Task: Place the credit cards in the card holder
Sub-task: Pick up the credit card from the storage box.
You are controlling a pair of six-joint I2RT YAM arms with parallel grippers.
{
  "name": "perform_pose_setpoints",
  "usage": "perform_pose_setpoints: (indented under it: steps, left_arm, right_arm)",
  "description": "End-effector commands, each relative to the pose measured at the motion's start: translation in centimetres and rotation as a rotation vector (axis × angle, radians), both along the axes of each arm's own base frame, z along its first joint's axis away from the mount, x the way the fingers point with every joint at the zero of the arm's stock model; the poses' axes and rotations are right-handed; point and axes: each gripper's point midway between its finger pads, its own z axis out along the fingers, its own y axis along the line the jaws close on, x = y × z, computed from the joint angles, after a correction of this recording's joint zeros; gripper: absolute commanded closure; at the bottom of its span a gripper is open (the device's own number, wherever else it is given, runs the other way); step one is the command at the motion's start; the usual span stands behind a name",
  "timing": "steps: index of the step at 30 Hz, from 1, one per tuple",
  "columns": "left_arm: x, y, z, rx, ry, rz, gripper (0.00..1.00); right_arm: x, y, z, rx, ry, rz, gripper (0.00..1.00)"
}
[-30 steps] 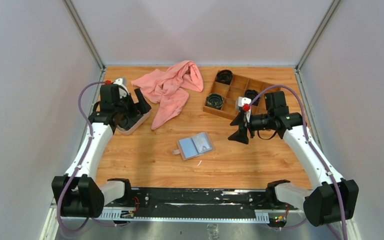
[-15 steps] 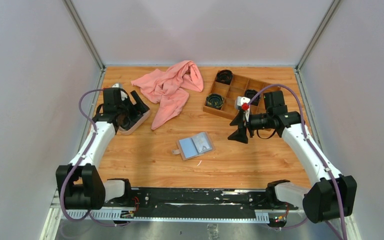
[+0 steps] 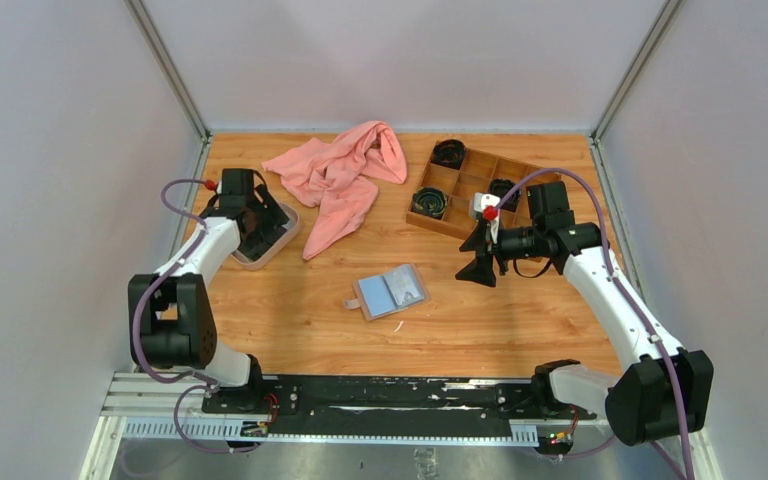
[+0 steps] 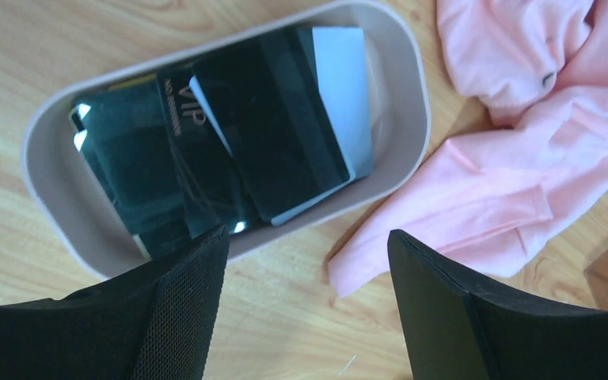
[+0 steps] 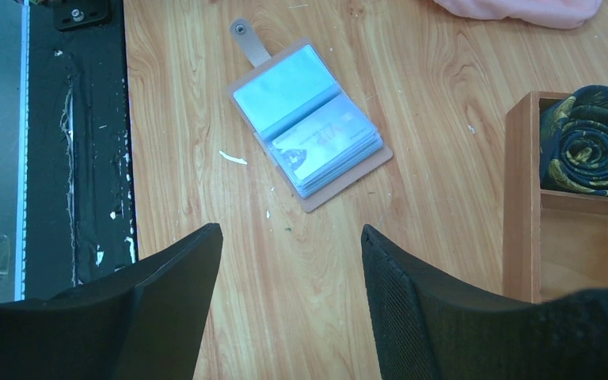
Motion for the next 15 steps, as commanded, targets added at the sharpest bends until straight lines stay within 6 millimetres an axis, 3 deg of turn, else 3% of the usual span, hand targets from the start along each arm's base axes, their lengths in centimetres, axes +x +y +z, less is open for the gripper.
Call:
perform_pose_setpoints:
  steps: [1, 8, 15]
  left_arm:
    - [2.5, 0.9, -0.2, 0.015, -0.019, 0.048, 0.23]
    - [3.2, 0.6, -2.6, -0.006, 0.022, 0.045, 0.22]
    - [3.7, 1.5, -4.0, 0.017, 0.043, 0.094, 0.20]
  right_arm:
    - [0.3, -0.4, -0.6, -0.012, 0.006, -0.017, 0.31]
    - [0.4, -0.5, -0.8, -0.019, 0.010, -0.020, 0.31]
    - [0.5, -0.5, -1.0, -0.025, 0.013, -0.020, 0.31]
